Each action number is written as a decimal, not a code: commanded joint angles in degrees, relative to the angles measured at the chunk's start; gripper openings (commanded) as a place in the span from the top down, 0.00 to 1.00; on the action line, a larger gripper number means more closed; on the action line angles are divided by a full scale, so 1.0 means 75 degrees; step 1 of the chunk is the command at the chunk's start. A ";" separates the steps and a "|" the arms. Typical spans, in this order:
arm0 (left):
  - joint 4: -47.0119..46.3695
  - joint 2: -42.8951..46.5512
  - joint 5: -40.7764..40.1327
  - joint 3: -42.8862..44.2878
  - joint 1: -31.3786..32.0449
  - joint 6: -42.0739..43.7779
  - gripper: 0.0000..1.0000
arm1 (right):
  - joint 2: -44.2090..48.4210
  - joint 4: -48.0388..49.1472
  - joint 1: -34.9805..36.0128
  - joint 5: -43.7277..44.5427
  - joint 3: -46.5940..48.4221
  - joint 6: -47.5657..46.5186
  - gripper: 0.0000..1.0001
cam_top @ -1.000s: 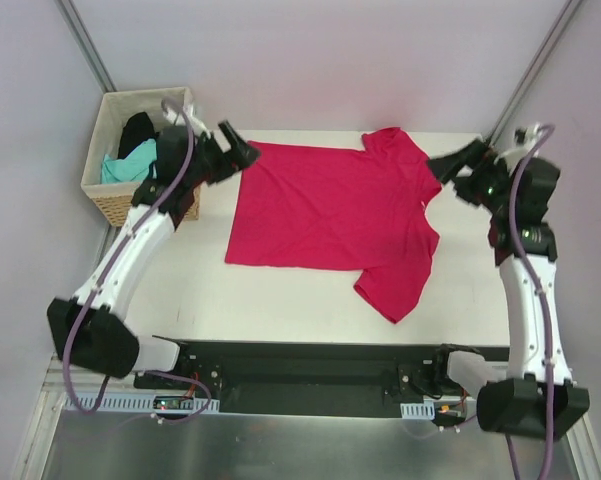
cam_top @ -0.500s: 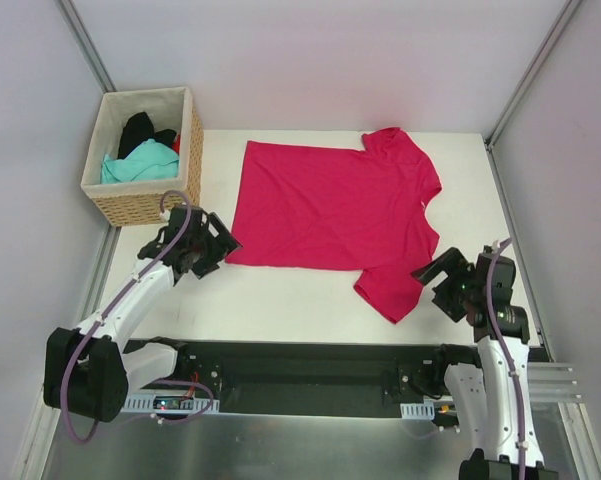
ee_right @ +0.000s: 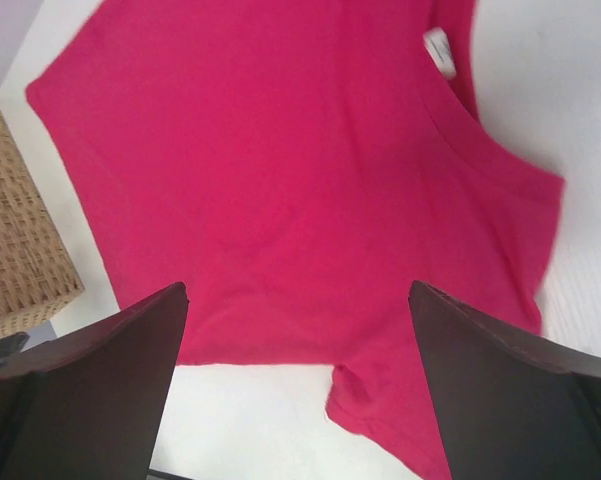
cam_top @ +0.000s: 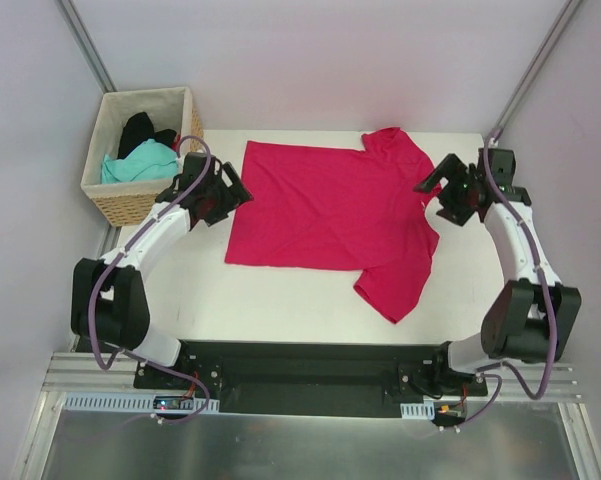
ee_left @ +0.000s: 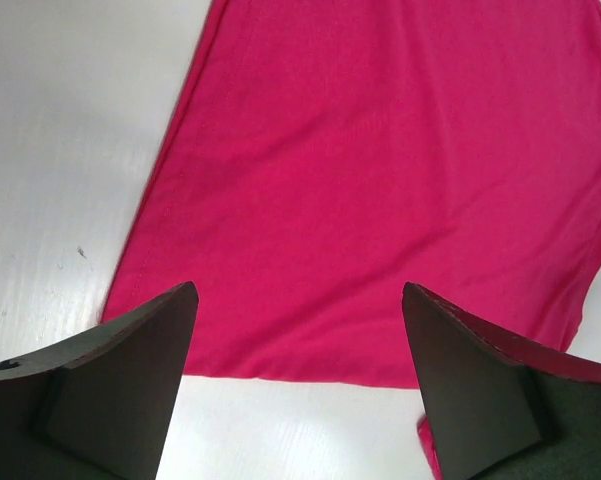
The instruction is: Fold and stack the t-shirts
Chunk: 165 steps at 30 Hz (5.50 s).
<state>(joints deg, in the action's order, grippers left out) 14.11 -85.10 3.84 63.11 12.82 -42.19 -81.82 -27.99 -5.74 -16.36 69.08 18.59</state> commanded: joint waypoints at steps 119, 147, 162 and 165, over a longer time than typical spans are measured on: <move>-0.3041 -0.5437 0.1841 0.6174 -0.0373 -0.0692 0.10 | -0.5934 0.2384 -0.0618 -0.3630 0.6516 0.0463 0.03; -0.1072 0.0567 -0.0687 -0.2977 -0.0080 -0.2330 0.42 | 0.3362 -0.1800 -0.0536 -0.0152 -0.3808 -0.0732 0.03; -0.2209 -0.0137 -0.0793 -0.3329 0.0142 -0.2495 0.49 | 0.3246 -0.1811 -0.0536 -0.0034 -0.3902 -0.0815 0.03; -0.2233 -0.0196 -0.0839 -0.3411 0.0283 -0.2647 0.50 | 0.3140 -0.1916 -0.0524 0.0001 -0.3867 -0.0838 0.03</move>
<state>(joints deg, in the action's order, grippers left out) -1.17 -85.38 -1.52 39.16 13.58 -60.25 -57.74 -41.39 -9.91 -17.26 39.77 12.80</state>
